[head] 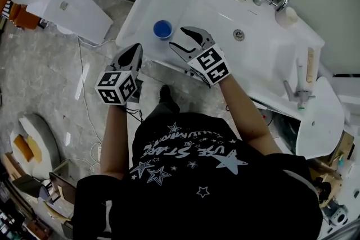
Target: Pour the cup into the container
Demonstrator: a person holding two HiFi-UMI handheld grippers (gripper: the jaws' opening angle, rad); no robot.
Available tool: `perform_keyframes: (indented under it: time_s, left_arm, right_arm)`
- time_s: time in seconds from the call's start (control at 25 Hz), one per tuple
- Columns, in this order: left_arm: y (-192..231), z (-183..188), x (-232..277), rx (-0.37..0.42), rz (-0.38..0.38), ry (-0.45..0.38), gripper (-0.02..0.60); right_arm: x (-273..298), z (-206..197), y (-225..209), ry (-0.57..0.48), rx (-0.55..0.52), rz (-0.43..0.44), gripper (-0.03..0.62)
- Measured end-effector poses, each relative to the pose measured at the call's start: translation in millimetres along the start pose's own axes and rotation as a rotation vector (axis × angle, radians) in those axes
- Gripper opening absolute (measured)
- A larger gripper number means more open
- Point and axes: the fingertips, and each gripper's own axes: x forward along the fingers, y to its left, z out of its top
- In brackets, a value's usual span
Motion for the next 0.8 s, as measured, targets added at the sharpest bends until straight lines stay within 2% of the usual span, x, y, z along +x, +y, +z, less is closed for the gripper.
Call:
perform_keyframes:
  time_s: [0.2, 0.56, 0.8]
  left_arm:
    - [-32, -2, -16, 0.018, 0.003, -0.037, 0.009]
    - [-81, -26, -53, 0.020, 0.030, -0.063, 0.009]
    - [-110, -45, -77, 0.013, 0.049, -0.072, 0.009]
  right_arm:
    - [-28, -6, 9, -0.020, 0.014, -0.016, 0.177]
    - [-83, -19, 33, -0.044, 0.030, -0.027, 0.015]
    - [-120, -21, 53, -0.085, 0.015, -0.020, 0.006]
